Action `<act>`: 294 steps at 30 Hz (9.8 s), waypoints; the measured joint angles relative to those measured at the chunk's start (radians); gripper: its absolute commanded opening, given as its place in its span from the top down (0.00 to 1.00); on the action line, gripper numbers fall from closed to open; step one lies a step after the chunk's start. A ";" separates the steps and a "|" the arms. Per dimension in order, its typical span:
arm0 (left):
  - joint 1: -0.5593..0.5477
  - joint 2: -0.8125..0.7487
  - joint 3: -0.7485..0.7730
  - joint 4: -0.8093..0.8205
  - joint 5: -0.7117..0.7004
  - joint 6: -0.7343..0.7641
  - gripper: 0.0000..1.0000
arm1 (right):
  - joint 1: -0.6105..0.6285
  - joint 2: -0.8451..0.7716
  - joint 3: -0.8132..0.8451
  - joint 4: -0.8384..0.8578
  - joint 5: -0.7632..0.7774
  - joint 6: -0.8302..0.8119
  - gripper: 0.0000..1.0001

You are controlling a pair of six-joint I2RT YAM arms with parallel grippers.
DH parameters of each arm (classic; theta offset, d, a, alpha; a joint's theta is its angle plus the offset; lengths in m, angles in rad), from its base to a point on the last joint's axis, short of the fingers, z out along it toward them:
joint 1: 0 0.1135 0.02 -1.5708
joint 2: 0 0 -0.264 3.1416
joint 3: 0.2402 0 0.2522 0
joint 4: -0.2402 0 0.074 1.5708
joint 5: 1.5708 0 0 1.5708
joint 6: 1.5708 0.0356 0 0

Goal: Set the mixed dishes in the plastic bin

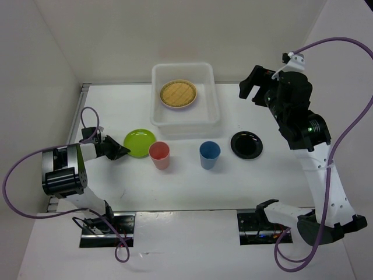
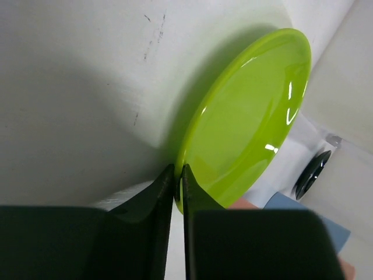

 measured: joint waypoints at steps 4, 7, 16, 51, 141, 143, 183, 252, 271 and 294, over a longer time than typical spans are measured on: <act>-0.003 0.001 -0.003 0.015 -0.013 -0.010 1.00 | 0.000 -0.002 0.000 0.000 0.000 -0.003 0.02; -0.006 -0.009 -0.002 0.005 -0.031 -0.021 1.00 | 0.000 -0.003 0.000 0.000 0.000 -0.004 0.02; 0.056 -0.286 0.036 -0.227 -0.154 -0.018 1.00 | 0.000 -0.009 0.008 -0.002 0.000 -0.016 0.02; -0.488 0.681 1.513 -0.476 -0.301 -0.021 1.00 | -0.354 -0.205 -0.589 0.142 -0.251 0.195 0.02; -0.535 -0.003 2.354 -1.276 -0.398 0.245 0.18 | -0.431 0.079 -0.632 0.582 -0.451 0.512 1.00; -0.535 -0.090 2.256 -1.273 -0.424 0.251 0.18 | -0.357 0.132 -0.585 0.581 -0.452 0.512 1.00; -0.592 -0.669 0.246 -0.718 -0.465 0.143 0.29 | 0.079 1.716 1.348 -0.041 -0.267 0.449 0.95; -0.642 0.553 1.571 -0.987 -0.706 0.480 0.99 | 0.059 0.027 -0.359 -0.217 -0.108 0.229 0.01; -0.658 0.588 1.452 -0.945 -0.711 0.475 0.39 | 0.169 0.164 -0.596 0.017 -0.189 0.260 0.01; -0.689 0.569 1.933 -1.170 -0.684 0.481 0.25 | 0.230 0.255 -0.598 -0.010 -0.064 0.308 1.00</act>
